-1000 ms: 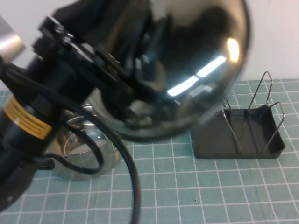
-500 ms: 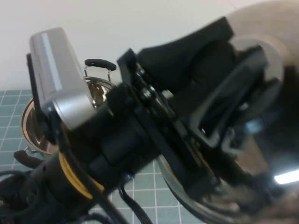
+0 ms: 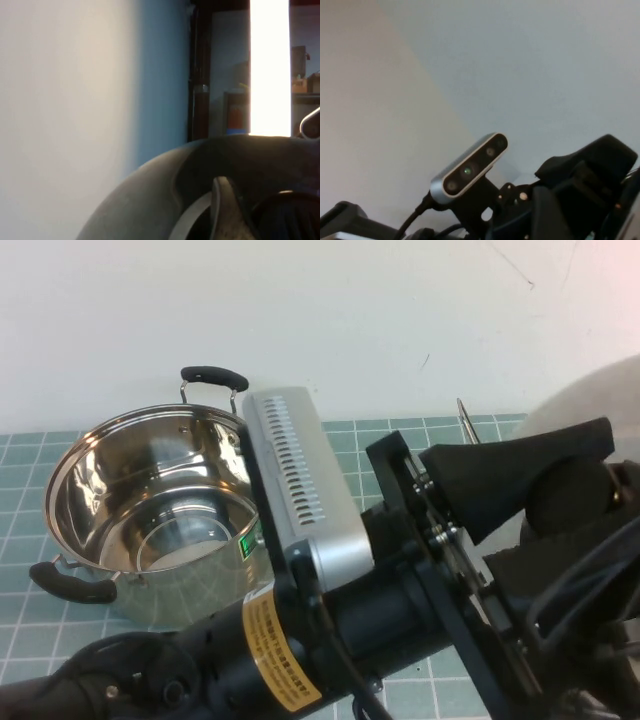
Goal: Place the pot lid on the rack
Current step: Hand over the pot lid
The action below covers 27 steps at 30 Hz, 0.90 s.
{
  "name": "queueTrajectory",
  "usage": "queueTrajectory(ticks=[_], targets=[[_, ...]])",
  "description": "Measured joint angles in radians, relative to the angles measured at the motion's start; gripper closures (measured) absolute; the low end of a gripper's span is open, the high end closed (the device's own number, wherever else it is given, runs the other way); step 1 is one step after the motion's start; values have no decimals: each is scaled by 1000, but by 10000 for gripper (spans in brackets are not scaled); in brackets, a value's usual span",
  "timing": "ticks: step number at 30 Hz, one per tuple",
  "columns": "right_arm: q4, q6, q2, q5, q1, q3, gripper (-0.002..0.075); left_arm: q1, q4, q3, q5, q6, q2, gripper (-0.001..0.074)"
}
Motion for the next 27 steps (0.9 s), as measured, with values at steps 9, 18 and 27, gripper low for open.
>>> queueTrajectory(ticks=[9, 18, 27], targets=[[5, -61, 21, 19, 0, -2, 601, 8, 35, -6, -27, 3, 18, 423], [-8, -168, 21, -22, 0, -2, 605, 6, 52, -9, -3, 3, 20, 161], [-8, -238, 29, -92, 0, -2, 609, 0, -172, -9, 147, 222, -38, 132]])
